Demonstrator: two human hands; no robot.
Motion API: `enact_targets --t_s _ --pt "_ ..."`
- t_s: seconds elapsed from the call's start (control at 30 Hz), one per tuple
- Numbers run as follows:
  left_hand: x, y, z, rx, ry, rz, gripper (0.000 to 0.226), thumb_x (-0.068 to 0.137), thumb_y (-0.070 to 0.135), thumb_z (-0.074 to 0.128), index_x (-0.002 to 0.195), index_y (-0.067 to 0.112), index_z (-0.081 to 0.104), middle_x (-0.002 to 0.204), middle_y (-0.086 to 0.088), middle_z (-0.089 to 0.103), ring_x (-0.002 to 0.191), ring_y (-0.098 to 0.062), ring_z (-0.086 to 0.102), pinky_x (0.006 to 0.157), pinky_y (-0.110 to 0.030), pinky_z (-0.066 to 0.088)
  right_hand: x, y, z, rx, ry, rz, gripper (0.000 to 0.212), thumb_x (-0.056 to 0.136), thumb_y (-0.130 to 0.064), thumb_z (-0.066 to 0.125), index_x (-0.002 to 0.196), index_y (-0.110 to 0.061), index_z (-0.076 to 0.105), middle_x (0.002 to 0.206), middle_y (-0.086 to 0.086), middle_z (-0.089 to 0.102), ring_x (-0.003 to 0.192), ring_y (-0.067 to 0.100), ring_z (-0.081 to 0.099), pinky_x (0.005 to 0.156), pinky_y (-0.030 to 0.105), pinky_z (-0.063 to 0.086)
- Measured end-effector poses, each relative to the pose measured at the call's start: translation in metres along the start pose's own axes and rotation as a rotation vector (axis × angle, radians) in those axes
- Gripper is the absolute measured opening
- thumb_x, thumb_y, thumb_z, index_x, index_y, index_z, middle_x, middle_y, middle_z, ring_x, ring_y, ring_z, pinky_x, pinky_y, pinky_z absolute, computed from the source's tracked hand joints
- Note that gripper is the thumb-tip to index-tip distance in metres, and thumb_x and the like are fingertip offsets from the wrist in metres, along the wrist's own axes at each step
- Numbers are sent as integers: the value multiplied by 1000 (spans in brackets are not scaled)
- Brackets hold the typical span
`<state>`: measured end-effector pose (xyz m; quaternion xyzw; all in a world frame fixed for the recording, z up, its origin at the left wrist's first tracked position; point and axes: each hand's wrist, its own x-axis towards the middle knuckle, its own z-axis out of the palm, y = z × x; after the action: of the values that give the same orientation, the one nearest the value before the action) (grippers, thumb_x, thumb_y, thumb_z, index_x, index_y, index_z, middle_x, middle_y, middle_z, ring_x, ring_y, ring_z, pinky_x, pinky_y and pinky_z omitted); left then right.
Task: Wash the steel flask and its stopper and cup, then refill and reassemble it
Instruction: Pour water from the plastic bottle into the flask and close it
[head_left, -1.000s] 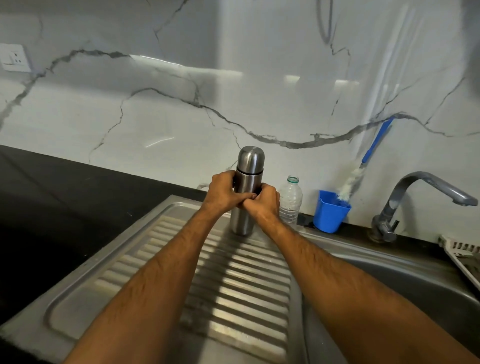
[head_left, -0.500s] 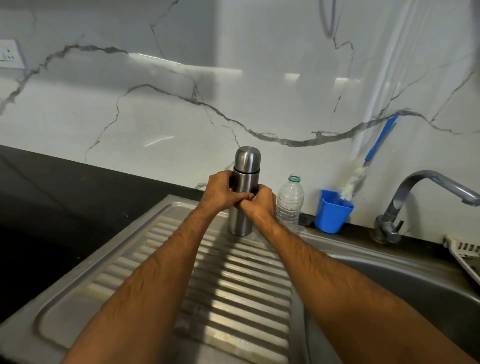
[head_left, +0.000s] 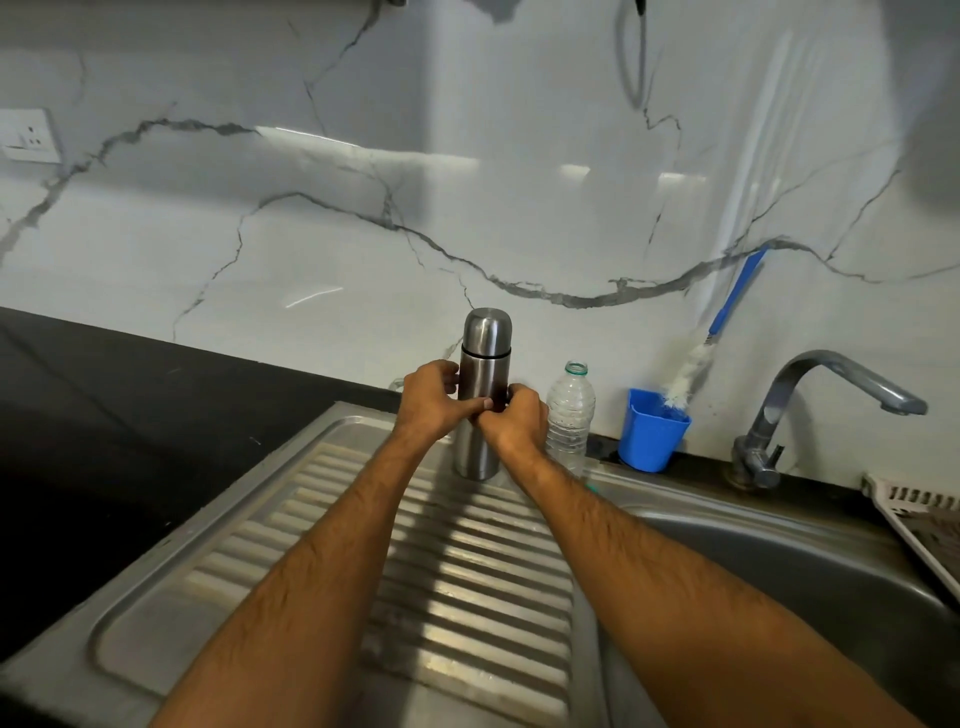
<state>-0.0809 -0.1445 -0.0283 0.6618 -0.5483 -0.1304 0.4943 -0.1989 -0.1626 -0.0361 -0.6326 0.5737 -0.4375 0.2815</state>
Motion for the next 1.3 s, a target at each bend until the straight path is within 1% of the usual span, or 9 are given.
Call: enact_targets --t_s 0.13,0.23,0.43,0.73,0.93,1.03,1.1,1.2,1.3 --pt "-17 -1 -6 -38 31 -48 80 66 30 96 133 4 60 119 -9 71 103 -17 68 90 -24 54 -17 0 -13 15 9 13 34 85 -20 80 113 -7 66 105 6 71 86 15 58 69 24 44" --pt "-37 0 -7 -64 48 -47 71 68 25 95 129 5 62 111 -5 72 95 -14 69 79 -15 51 -33 5 -29 57 26 6 28 84 -14 81 108 -10 67 88 -2 64 86 14 62 70 23 46" --pt "-75 14 16 -79 -32 -49 63 70 24 93 123 8 64 104 2 69 97 -13 67 89 -25 56 -51 37 -68 74 69 -23 18 80 -4 77 96 -13 75 83 -7 72 80 5 66 80 21 54" --pt "-85 38 82 -128 -85 -32 69 71 18 93 131 8 61 125 -7 69 112 -16 65 102 -32 54 -13 87 -125 -74 127 73 15 81 -2 77 90 -14 79 91 0 76 86 12 68 80 25 54" --pt "-73 44 104 -148 -28 46 75 72 21 92 136 11 55 130 -4 66 107 -4 57 81 -2 39 13 113 -118 -323 -74 23 23 83 -9 80 105 -14 76 102 2 74 99 17 68 87 32 58" --pt "-64 43 109 -137 5 71 86 68 25 95 140 10 51 131 -3 65 115 -9 59 82 -4 39 17 121 -108 -459 -195 -94 29 80 -15 83 108 -13 76 105 7 74 100 22 69 88 38 59" --pt "-61 42 112 -144 -3 80 86 68 23 94 141 11 51 129 -2 66 111 -7 59 74 3 39 18 123 -105 -531 -256 -142 34 81 -16 83 112 -10 73 111 8 72 103 24 68 90 39 58" --pt "-57 37 118 -141 -30 99 79 72 18 92 140 11 52 130 -3 67 108 -1 57 72 7 39 20 123 -100 -598 -283 -168 21 84 -12 79 104 -7 72 107 10 70 99 26 68 86 40 59" --pt "-54 32 121 -132 -21 98 71 74 19 91 136 14 55 127 -2 69 111 -7 64 79 0 42 24 124 -98 -629 -300 -178 20 83 -11 80 102 -7 74 102 8 72 94 23 70 85 39 60"
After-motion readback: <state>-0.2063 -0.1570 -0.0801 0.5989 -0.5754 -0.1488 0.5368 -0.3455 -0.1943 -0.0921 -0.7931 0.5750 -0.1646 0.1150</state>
